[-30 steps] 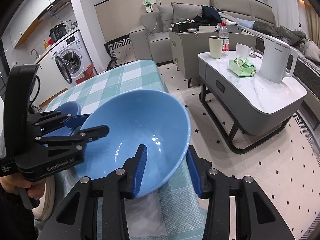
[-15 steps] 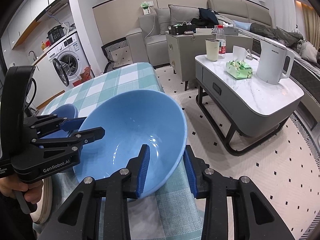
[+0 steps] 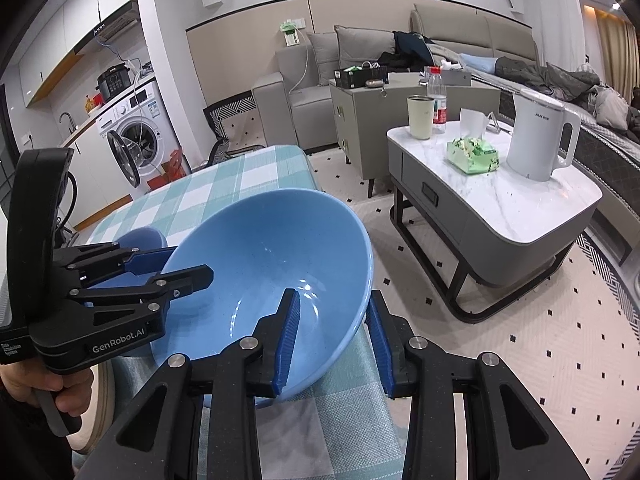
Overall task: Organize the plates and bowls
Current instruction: 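Lift the light blue bowl with both tools and carry it over the nested blue bowls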
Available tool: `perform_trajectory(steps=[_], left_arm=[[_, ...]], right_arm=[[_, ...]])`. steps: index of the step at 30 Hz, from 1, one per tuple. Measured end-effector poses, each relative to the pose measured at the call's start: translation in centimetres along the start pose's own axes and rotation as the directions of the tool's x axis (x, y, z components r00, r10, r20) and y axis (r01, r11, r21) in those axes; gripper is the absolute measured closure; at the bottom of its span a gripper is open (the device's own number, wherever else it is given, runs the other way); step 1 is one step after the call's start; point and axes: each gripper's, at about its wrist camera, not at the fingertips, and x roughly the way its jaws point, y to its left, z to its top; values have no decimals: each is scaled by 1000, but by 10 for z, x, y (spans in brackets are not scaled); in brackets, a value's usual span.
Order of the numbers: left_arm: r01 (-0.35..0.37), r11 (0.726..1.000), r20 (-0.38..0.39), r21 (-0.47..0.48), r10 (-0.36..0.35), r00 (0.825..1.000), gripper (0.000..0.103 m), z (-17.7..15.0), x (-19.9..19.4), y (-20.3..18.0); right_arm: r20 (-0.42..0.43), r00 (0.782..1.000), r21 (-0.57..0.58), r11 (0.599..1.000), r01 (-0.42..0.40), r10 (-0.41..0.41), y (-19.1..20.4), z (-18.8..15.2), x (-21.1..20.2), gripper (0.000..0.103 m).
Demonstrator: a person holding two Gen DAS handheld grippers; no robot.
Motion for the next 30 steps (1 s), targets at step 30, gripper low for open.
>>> perform_trajectory(steps=[30], left_arm=[[-35, 999, 131, -42, 40, 991, 67, 12, -66, 19]], right_arm=[[126, 992, -57, 998, -5, 13, 34, 27, -48, 68]])
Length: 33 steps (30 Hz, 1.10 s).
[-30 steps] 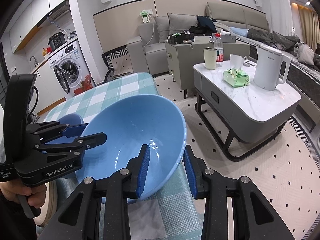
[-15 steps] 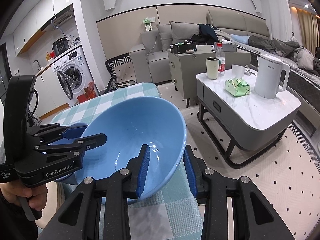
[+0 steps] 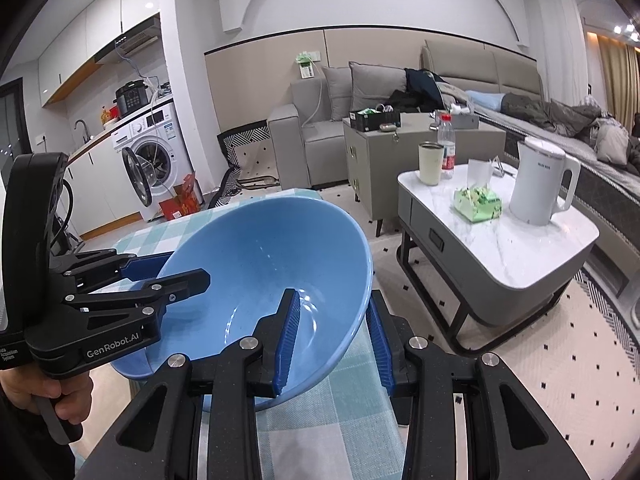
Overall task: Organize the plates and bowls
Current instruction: 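Lift the light blue bowl with both tools and carry it over the nested blue bowls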
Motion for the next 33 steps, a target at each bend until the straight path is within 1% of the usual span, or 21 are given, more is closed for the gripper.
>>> perform_trajectory(steps=[11, 18, 33], left_arm=[[-30, 998, 34, -60, 32, 999, 67, -5, -26, 29], [-65, 994, 42, -93, 69, 997, 67, -13, -40, 48], [-126, 978, 40, -166, 134, 990, 67, -35, -58, 91]], right_arm=[[34, 999, -64, 997, -38, 40, 38, 20, -13, 68], [34, 997, -104, 993, -63, 67, 66, 26, -13, 68], [5, 992, -155, 980, -125, 127, 122, 29, 8, 68]])
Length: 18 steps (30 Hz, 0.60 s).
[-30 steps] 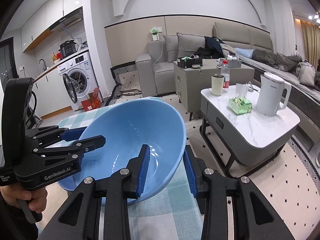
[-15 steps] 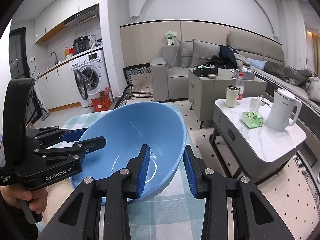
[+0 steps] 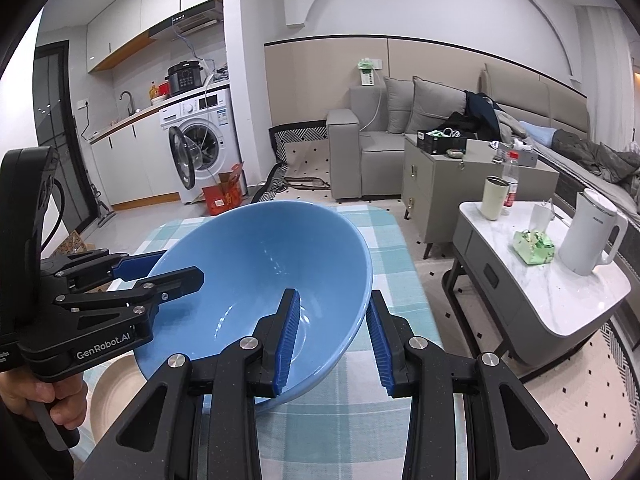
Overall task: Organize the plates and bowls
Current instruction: 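Lift the light blue bowl with both tools and carry it over the nested blue bowls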
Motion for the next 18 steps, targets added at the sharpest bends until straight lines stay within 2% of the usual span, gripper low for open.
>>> perform_trajectory(steps=[18], left_arm=[[-38, 998, -27, -51, 37, 999, 67, -20, 7, 32]], right_arm=[[-38, 998, -40, 998, -49, 47, 33, -1, 29, 68]])
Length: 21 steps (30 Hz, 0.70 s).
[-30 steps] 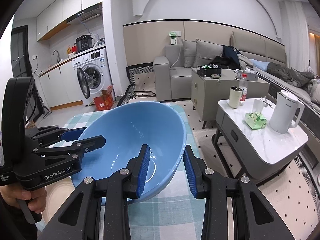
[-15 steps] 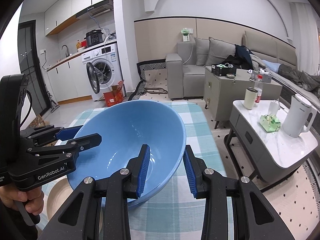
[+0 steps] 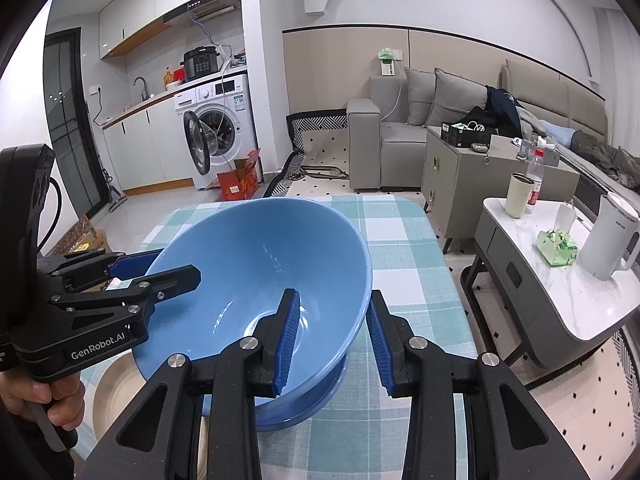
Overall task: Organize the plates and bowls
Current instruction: 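Lift the light blue bowl with both tools and carry it over the nested blue bowls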
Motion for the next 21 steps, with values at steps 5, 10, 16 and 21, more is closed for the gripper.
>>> perform_trajectory(steps=[5, 10, 16, 21], left_arm=[[-9, 1000, -13, -13, 9, 1000, 67, -5, 5, 6], [-20, 1000, -26, -15, 19, 999, 67, -11, 9, 10], [-20, 1000, -46, -22, 19, 999, 67, -17, 16, 13], [-30, 999, -58, -21, 29, 998, 67, -22, 20, 13]], right_arm=[[-17, 1000, -13, 1000, -5, 5, 5, -2, 9, 68], [-37, 999, -22, 1000, -10, 9, 10, -6, 18, 68], [-58, 998, -27, 1000, -6, 5, 11, -9, 28, 68], [-80, 997, -40, 999, 1, -4, 14, -14, 38, 68]])
